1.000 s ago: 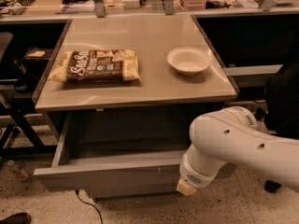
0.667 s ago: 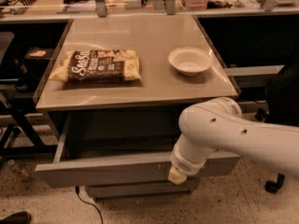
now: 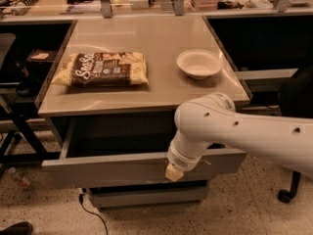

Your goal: Close top drawer

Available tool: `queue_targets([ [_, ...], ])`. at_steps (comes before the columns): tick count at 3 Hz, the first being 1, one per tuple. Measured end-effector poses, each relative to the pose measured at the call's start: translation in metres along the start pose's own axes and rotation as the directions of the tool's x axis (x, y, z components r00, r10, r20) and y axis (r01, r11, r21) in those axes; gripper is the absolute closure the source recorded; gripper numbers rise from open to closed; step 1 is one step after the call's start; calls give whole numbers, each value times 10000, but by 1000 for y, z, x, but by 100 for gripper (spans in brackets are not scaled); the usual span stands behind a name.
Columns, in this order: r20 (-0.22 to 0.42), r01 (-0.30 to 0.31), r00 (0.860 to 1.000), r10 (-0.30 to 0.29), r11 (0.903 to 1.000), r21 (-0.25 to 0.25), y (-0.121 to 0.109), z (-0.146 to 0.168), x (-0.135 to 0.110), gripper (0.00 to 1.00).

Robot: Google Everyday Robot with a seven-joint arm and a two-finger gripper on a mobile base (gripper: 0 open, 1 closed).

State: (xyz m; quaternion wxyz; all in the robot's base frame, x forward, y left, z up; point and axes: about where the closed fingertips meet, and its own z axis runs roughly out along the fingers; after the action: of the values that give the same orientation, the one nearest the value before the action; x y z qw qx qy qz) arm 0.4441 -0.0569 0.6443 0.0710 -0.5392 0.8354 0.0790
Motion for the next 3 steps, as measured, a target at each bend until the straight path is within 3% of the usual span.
queue_targets([
  [1, 117, 50, 9999, -49, 10000, -77, -18, 9, -20, 100],
  [2, 118, 45, 9999, -44, 10000, -74, -18, 9, -20, 100],
  [3, 224, -272, 9994, 269, 9995, 158, -32, 15, -15, 100],
])
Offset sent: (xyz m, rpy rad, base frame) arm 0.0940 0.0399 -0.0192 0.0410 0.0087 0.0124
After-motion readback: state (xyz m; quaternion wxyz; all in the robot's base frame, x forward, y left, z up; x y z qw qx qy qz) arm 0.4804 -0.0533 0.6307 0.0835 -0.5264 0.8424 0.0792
